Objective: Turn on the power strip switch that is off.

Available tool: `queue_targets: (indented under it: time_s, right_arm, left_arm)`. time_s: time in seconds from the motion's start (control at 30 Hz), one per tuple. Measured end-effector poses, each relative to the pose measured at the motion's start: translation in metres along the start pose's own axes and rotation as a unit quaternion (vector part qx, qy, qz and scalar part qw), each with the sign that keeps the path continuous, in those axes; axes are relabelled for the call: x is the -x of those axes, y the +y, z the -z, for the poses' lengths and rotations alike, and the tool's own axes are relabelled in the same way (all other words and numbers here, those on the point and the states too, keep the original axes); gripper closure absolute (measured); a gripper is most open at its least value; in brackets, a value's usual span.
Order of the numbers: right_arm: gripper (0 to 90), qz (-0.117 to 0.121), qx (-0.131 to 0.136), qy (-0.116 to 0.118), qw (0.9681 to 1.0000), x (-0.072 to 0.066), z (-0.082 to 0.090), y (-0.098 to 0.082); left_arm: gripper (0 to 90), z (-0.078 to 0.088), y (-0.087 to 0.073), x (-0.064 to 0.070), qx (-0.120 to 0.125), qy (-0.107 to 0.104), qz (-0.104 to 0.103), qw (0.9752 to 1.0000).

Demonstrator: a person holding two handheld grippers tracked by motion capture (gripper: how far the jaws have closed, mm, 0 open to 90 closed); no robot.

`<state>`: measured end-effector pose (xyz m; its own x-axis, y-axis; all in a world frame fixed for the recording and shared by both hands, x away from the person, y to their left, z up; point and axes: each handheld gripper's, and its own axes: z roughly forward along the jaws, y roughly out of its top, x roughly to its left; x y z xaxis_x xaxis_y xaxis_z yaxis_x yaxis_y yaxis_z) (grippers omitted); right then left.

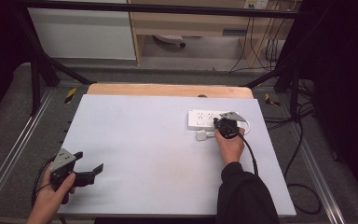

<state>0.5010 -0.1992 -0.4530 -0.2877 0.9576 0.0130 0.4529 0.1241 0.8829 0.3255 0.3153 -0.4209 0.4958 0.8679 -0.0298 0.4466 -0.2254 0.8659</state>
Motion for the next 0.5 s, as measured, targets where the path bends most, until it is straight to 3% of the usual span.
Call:
queue_targets:
  time_s: [0.5]
  right_arm:
    - [90.0,-0.002,-0.004,-0.001,1.0000,0.0008,-0.0012,-0.0011]
  left_arm:
    - [6.0,-0.0004,-0.0002,0.0004,-0.002,-0.002,-0.001,1.0000]
